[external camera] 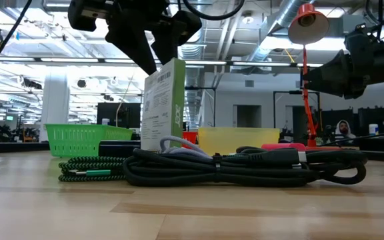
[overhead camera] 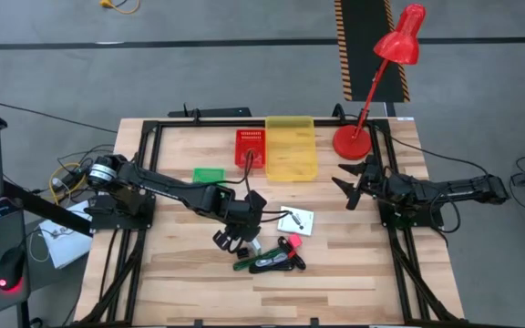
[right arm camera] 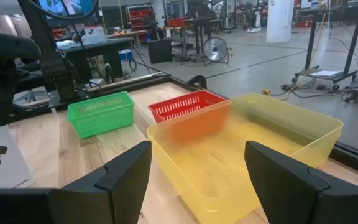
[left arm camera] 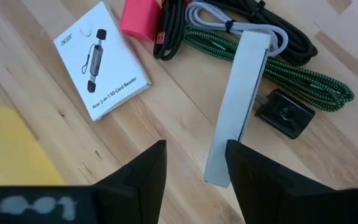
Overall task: Pick and place items into bin
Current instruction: Put the left white card reader box into the green basket
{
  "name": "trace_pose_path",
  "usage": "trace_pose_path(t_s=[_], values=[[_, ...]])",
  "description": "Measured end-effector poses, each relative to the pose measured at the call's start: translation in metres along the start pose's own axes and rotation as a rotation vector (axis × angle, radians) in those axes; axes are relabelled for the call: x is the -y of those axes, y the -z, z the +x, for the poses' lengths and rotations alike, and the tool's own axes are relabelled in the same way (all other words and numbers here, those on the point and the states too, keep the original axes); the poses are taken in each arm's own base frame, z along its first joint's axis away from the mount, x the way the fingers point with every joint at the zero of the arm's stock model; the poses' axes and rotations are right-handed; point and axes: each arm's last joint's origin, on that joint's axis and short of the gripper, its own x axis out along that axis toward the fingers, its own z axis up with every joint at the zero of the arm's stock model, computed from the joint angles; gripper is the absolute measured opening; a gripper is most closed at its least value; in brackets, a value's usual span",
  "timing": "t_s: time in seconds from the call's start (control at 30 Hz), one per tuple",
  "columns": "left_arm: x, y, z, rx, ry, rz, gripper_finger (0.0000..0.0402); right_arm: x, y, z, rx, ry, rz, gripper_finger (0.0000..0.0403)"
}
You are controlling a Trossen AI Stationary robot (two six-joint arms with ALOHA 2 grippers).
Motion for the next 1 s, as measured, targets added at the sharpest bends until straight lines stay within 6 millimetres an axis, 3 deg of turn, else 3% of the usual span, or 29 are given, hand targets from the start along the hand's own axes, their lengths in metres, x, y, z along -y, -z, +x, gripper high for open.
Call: trace_pose_path(t_s=[1.0], values=[[-0.0005,0.0008,0.0001,-0.018,-0.022,-0.004,0.0158,0.0,0.0001,0.0,-0.001,0.0,0.0,0.0255]])
